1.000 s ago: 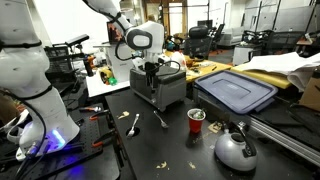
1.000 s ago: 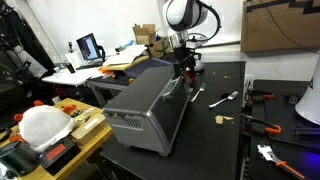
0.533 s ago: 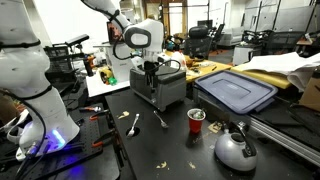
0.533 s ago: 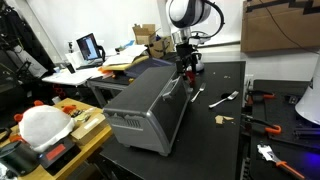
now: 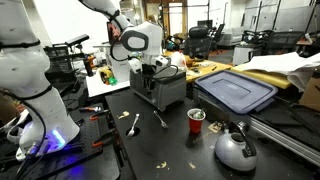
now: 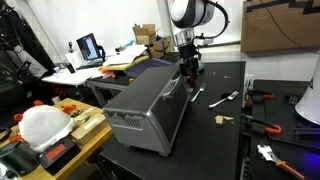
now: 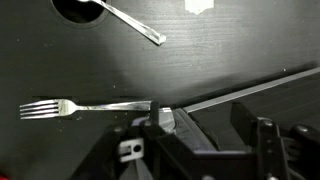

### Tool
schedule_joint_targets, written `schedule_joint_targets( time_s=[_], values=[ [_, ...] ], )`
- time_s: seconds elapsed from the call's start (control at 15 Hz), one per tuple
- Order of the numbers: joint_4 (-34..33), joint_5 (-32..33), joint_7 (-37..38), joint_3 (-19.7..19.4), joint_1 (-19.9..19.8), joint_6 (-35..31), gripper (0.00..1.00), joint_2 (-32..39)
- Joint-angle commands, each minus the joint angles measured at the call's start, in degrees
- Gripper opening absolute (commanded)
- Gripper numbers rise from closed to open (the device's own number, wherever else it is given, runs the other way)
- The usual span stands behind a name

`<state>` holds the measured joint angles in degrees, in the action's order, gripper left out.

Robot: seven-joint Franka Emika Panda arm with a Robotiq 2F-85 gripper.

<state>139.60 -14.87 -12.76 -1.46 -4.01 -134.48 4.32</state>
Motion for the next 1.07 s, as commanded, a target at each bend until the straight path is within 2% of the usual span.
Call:
schedule_joint_targets(
  time_s=[0.0,0.27,0.4,0.47,0.6,1.0],
  values=[
    [1.3,-3.1,-3.4,-0.1,-0.3,-0.6,0.42,-0.3],
    [1.3,-4.3,-3.5,0.0,-0.3,-1.5,0.14,-0.4],
    [1.4,-2.9,-2.5,-0.1,-0.1,-1.9,0.01,-0.8],
    [1.4,-2.0,-2.0,-0.1,0.0,-1.8,0.36,-1.1],
    [1.4,0.3,-1.1,-0.2,0.2,-1.8,0.38,-1.7],
    [0.4,6.1,0.0,-0.1,0.7,-2.1,0.81,-1.9]
  ],
)
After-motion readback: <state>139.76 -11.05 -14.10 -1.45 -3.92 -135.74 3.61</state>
